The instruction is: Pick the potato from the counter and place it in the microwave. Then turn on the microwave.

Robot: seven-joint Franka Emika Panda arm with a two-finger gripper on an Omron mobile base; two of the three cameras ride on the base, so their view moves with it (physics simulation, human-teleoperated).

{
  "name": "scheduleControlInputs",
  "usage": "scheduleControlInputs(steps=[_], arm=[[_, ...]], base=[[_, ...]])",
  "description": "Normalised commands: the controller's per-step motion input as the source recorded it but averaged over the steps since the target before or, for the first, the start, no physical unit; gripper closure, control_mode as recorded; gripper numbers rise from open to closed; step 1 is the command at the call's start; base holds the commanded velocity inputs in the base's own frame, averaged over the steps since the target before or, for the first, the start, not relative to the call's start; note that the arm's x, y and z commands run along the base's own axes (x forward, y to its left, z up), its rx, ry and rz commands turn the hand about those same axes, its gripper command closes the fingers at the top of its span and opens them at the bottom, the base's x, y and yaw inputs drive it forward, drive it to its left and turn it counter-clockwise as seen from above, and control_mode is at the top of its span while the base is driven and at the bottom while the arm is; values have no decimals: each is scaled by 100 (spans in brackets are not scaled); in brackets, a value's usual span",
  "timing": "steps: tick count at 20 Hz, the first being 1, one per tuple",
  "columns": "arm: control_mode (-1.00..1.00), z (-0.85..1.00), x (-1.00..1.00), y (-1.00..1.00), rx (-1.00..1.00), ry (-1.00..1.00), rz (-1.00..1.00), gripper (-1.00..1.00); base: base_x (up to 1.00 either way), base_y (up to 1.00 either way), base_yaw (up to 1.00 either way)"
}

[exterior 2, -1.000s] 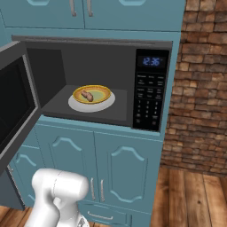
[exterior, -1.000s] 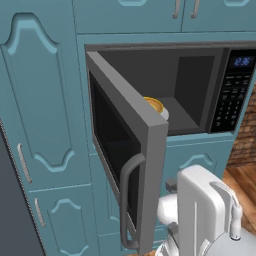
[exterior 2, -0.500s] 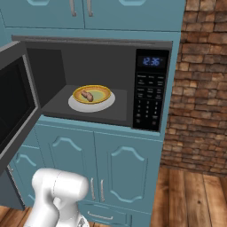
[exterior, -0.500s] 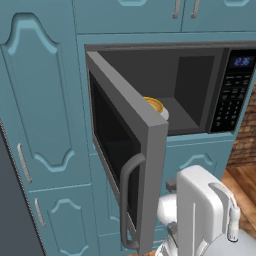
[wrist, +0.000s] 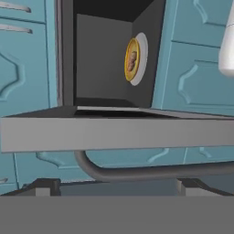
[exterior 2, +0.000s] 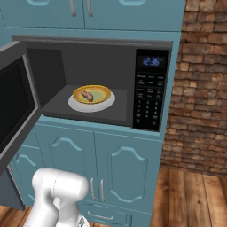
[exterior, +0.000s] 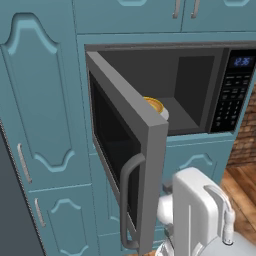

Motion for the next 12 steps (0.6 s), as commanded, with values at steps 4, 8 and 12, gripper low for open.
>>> scheduleControlInputs(steps=[4,8,12], arm=[[-100,-3,14,7,0,-1,0,-100],[-100,-4,30,3,0,0,0,-100],[-100,-9,29,5,0,0,0,-100]], base=[[0,0,0],[0,0,0],[0,0,0]])
